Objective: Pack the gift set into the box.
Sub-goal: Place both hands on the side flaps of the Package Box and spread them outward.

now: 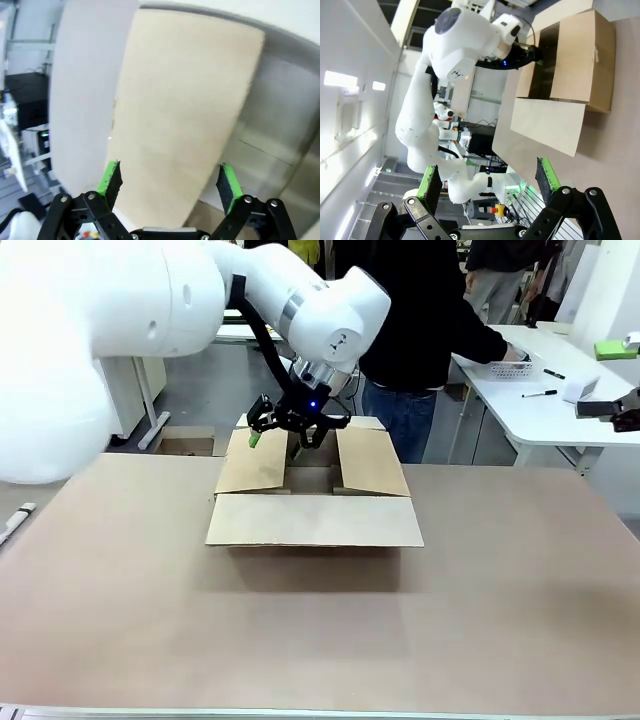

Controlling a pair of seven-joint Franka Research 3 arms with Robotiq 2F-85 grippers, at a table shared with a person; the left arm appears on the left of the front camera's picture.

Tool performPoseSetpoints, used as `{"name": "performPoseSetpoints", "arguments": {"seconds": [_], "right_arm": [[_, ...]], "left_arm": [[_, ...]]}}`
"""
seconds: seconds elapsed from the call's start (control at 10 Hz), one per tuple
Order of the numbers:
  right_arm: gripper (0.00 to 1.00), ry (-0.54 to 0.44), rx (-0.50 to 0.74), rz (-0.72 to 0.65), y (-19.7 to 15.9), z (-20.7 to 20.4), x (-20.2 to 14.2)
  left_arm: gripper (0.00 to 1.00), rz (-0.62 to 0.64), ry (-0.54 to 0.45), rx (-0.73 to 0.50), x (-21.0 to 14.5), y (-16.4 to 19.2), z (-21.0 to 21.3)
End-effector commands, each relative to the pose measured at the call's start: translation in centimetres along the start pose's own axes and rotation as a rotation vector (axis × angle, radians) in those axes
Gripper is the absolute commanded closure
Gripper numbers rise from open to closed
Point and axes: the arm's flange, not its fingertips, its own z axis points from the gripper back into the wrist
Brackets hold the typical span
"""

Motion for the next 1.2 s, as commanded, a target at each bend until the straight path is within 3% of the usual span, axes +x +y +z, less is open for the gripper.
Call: {"name": "performPoseSetpoints", "arguments": {"seconds": [0.0,0.6,1.1], "right_arm": [[0.00,-0.007,0.021,0.028,0.0,-0.1,0.3],[0.00,-0.007,0.021,0.028,0.0,-0.1,0.3],[0.00,-0.007,0.021,0.028,0.0,-0.1,0.3]], "left_arm": [[0.00,-0.052,0.009,0.101,1.1,-1.0,0.8],[0.00,0.000,0.054,0.110,0.9,-0.3,-0.7],[0.00,0.069,0.006,0.108,-0.7,2.0,0.9]]}}
